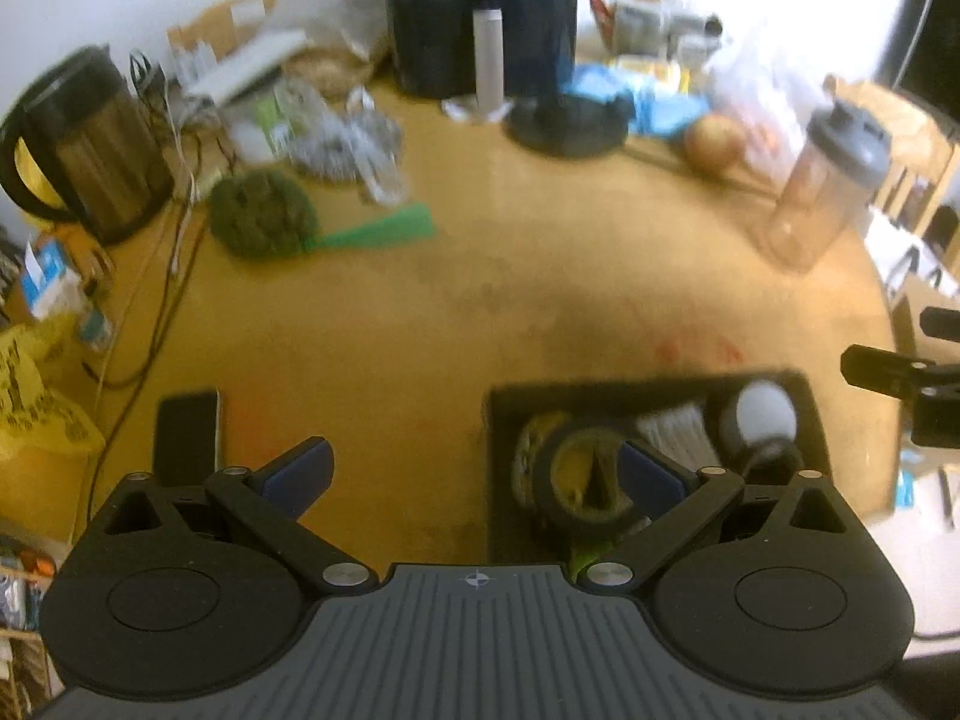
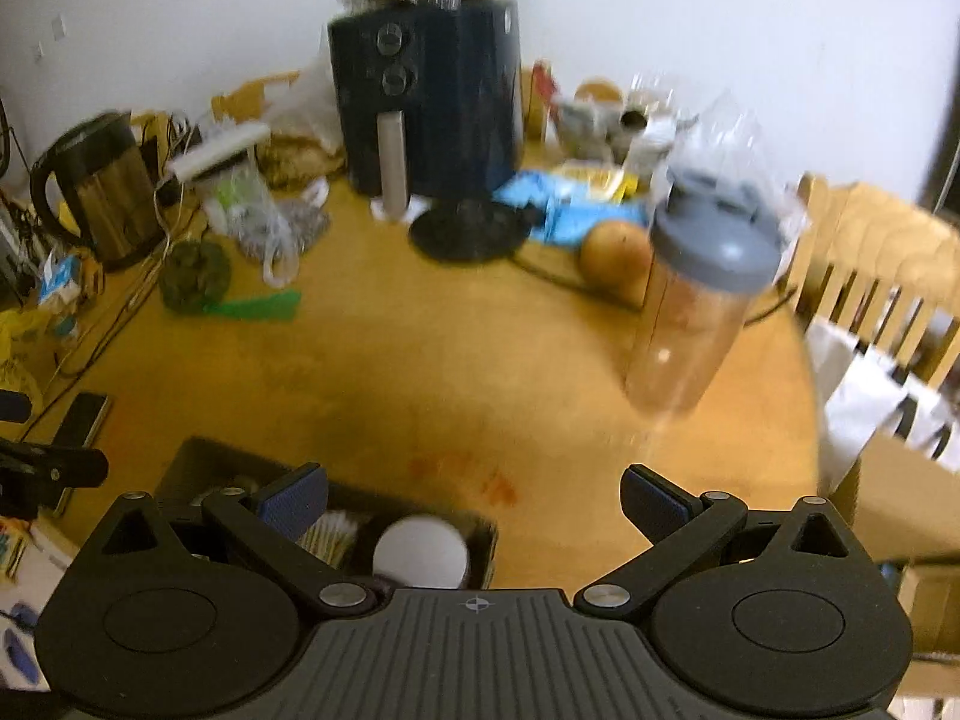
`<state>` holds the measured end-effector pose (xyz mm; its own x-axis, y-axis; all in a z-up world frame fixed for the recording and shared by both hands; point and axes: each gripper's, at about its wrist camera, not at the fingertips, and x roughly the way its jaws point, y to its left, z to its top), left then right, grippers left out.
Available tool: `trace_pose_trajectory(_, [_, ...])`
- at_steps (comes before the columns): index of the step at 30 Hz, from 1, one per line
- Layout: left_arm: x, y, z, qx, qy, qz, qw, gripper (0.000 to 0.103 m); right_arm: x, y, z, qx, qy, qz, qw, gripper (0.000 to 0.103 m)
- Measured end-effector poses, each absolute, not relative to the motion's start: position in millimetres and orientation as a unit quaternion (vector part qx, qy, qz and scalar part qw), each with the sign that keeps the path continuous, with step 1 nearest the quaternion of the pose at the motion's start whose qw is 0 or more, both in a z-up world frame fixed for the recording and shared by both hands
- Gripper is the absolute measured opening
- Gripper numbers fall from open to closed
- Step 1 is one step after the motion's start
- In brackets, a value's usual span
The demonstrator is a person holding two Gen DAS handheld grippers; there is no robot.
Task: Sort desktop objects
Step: 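Lower the clear ring into the box and open the right gripper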
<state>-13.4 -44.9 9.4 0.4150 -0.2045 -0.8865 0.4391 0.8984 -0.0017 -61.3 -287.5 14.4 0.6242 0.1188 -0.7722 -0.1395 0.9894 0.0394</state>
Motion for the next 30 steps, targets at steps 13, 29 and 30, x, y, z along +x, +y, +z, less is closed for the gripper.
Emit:
trace_pose_trajectory(13, [-22, -55, -19, 0.13, 0.595, -0.209, 0.765, 0.103, -55, -285, -15, 0.041, 0.585, 0.064, 0.808, 0.103])
trace_pose_trajectory(29, [-27, -60, -32, 0.134, 0.632, -0.206, 0.735, 0.103, -59, -275, -32, 0.024, 0.645, 0.064, 0.761, 0.103])
trace_pose_trajectory(30, [-26, -60, -32, 0.133, 0.632, -0.207, 0.735, 0.103, -60, -275, -32, 0.024, 0.645, 0.065, 0.761, 0.103])
